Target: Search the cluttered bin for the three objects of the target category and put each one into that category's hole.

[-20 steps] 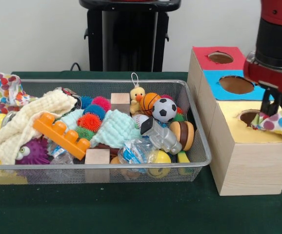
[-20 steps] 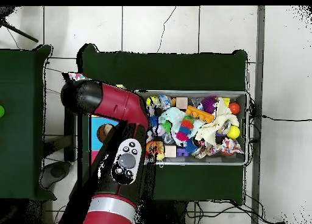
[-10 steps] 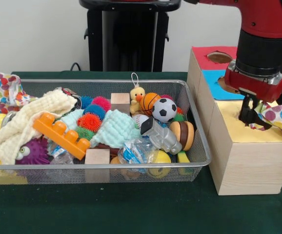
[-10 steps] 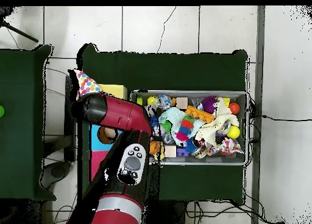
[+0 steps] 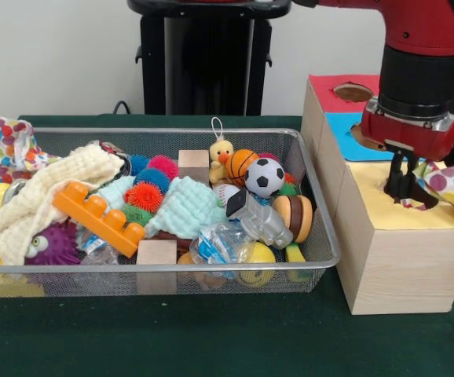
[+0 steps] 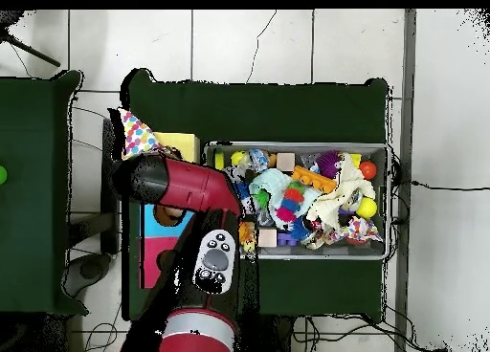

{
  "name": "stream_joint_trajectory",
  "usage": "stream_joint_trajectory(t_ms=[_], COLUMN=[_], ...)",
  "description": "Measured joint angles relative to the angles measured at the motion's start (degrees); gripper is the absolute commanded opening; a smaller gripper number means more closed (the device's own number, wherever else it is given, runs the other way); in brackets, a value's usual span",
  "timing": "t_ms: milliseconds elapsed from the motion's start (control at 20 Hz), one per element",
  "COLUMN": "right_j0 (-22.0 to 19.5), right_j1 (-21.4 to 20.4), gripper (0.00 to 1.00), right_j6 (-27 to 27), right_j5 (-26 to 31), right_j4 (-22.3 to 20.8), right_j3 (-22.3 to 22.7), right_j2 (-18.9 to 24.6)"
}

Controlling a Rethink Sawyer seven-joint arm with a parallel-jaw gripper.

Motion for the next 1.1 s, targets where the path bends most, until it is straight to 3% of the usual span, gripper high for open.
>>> stream_joint_trajectory(t_ms=[450, 1100], right_j0=[-1.06, -1.21], right_j1=[-1.47, -1.93], gripper=[0.00, 0.00], right_j6=[0.00, 0.00], right_j5=[-0.07, -0.67], right_j4=[-3.20, -3.79], right_j3=[0.64, 1.14], right_j2=[2.15, 2.56])
